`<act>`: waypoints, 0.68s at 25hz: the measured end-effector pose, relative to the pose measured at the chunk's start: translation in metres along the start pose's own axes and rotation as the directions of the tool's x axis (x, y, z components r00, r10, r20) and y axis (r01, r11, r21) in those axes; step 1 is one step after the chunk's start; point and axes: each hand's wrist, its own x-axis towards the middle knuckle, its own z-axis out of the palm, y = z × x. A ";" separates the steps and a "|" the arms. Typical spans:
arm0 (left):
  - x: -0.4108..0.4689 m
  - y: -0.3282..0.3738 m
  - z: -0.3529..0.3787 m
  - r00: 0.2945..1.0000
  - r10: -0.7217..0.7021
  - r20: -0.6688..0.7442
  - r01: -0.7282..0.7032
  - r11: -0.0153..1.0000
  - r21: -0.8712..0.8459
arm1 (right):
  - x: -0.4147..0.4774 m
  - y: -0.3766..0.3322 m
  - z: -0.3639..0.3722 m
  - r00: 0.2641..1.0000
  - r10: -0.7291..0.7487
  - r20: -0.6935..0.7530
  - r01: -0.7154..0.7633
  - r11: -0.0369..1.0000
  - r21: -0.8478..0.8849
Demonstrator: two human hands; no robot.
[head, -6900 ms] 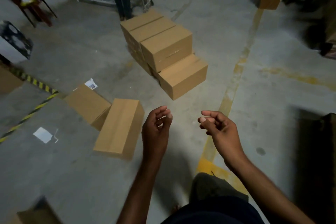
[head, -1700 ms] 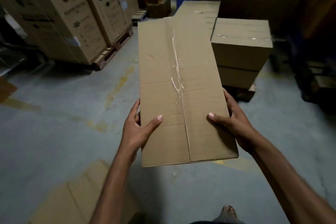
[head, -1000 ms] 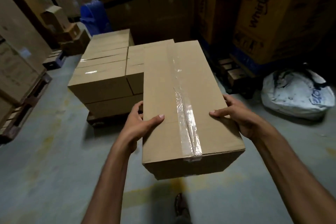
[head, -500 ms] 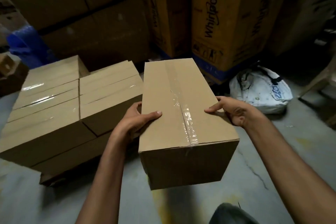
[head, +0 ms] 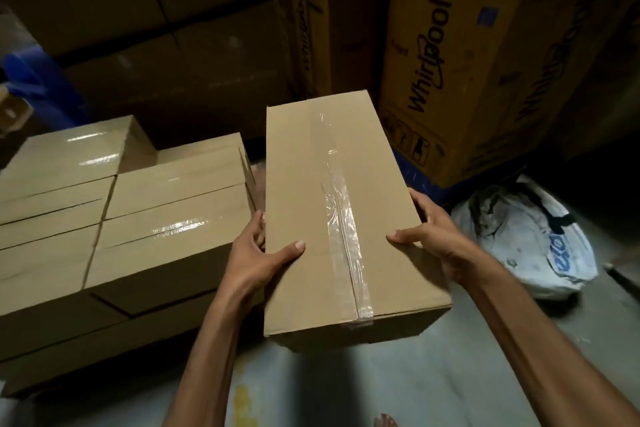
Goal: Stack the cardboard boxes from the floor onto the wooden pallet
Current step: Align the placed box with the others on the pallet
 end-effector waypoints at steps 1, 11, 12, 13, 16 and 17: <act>0.017 0.004 0.006 0.999 -0.006 -0.038 0.005 1.000 -0.027 | 0.020 -0.009 -0.008 1.000 -0.022 0.022 0.022 1.000 0.001; 0.206 0.040 -0.002 0.969 0.059 -0.239 -0.054 0.998 0.028 | 0.234 -0.078 0.003 0.954 -0.221 0.203 0.224 0.974 0.007; 0.227 0.045 -0.005 0.970 0.060 -0.237 -0.058 0.998 0.015 | 0.257 -0.085 0.008 0.951 -0.233 0.202 0.236 0.972 0.010; 0.251 0.051 -0.009 0.969 0.063 -0.239 -0.065 0.998 -0.003 | 0.282 -0.092 0.012 0.949 -0.244 0.197 0.246 0.969 0.019; 0.312 0.068 -0.020 0.958 0.088 -0.273 -0.095 0.995 -0.014 | 0.346 -0.123 0.025 0.944 -0.274 0.184 0.280 0.960 -0.005; 0.330 0.073 -0.022 0.955 0.093 -0.281 -0.103 0.995 -0.018 | 0.366 -0.133 0.027 0.943 -0.274 0.191 0.281 0.960 -0.009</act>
